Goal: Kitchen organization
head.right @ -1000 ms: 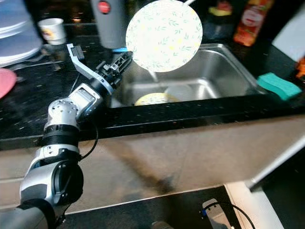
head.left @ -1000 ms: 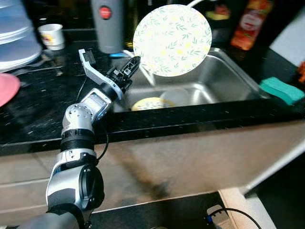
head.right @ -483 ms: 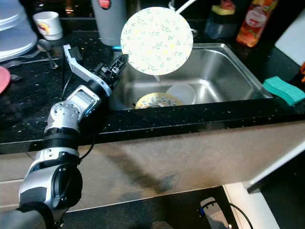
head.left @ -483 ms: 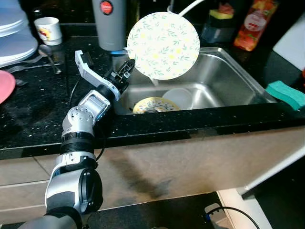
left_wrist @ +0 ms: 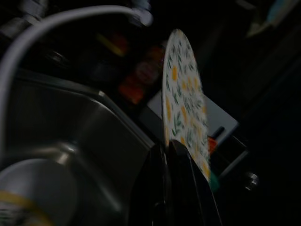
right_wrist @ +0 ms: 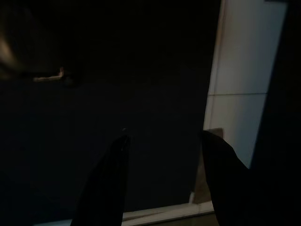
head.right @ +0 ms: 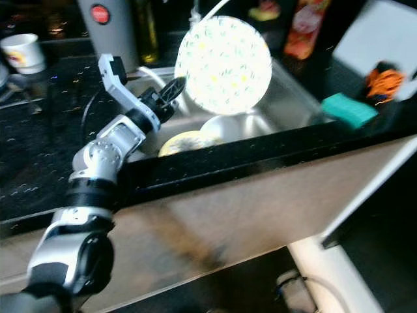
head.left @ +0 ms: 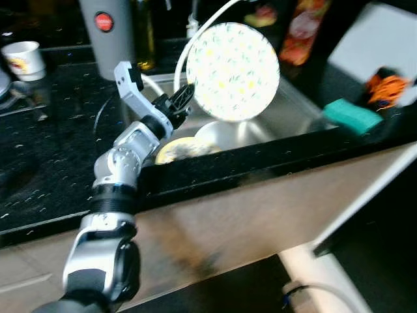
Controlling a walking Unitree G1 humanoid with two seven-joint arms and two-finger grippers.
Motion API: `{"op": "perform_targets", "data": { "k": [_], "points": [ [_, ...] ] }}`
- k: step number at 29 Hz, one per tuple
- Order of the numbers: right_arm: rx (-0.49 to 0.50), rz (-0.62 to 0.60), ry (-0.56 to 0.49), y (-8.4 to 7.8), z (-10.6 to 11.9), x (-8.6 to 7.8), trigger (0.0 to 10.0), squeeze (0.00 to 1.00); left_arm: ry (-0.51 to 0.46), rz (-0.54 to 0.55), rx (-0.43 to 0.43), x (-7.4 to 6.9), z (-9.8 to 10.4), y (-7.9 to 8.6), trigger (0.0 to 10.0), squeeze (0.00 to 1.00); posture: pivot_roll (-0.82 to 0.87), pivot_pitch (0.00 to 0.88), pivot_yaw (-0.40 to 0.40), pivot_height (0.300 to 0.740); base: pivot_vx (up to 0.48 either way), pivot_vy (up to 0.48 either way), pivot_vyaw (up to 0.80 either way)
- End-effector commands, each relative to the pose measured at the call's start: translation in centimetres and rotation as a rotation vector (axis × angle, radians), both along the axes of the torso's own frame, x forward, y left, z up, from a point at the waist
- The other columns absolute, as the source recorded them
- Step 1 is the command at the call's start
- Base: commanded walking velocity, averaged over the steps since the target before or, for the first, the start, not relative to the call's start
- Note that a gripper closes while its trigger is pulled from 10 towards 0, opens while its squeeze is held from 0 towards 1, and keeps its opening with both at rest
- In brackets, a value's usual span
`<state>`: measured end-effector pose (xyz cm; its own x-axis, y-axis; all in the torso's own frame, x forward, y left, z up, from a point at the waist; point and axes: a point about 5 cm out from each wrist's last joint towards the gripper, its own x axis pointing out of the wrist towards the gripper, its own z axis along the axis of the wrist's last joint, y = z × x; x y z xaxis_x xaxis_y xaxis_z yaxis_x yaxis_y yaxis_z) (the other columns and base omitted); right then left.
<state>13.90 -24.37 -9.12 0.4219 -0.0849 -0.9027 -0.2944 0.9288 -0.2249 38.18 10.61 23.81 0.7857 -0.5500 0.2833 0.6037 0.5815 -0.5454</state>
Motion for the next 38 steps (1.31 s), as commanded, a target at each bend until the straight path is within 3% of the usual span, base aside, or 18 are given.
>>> {"op": "perform_targets", "data": {
  "k": [1,6,13,15,17,23,29,38],
  "points": [
    [0.002,-0.002,-0.019,0.1,0.2,0.5,10.0,0.00,-0.031,0.037,0.019,-0.1,0.3,0.4,10.0,0.00,-0.08,0.013,-0.012,0.740,0.000,0.000,0.00],
    [0.002,-0.002,-0.020,0.1,0.2,0.5,10.0,0.00,-0.039,0.075,0.046,0.1,0.4,0.6,10.0,0.00,-0.08,0.014,-0.011,0.740,0.000,0.000,0.00],
    [0.003,0.000,-0.018,0.1,0.2,0.5,10.0,0.00,-0.052,0.187,0.148,0.6,0.4,1.4,10.0,0.00,-0.08,0.017,-0.010,0.740,0.000,0.000,0.00],
    [0.004,0.001,-0.017,0.1,0.2,0.5,10.0,0.00,-0.062,0.227,0.274,1.1,0.0,1.7,10.0,0.00,-0.08,0.019,-0.009,0.740,0.000,0.000,0.00],
    [0.004,0.002,-0.016,0.2,0.1,0.5,10.0,0.00,-0.072,0.229,0.332,1.3,-0.2,1.6,10.0,0.00,-0.08,0.021,-0.007,0.740,0.000,0.000,0.00],
    [0.007,0.002,-0.013,0.2,0.1,0.4,10.0,0.00,-0.171,0.234,0.620,2.1,0.1,1.1,10.0,0.00,-0.09,0.028,-0.002,0.740,0.000,0.000,0.00],
    [0.011,-0.009,-0.010,0.3,0.0,0.1,10.0,0.00,-0.288,0.181,0.850,2.7,0.6,-0.6,10.0,0.00,-0.10,0.039,0.011,0.740,0.000,0.000,0.00],
    [0.008,-0.019,-0.006,0.2,-0.1,-0.2,10.0,0.00,-0.366,-0.005,0.932,2.2,-0.5,-3.2,10.0,0.00,-0.13,0.055,0.015,0.740,0.000,0.000,0.00]
  ]
}}
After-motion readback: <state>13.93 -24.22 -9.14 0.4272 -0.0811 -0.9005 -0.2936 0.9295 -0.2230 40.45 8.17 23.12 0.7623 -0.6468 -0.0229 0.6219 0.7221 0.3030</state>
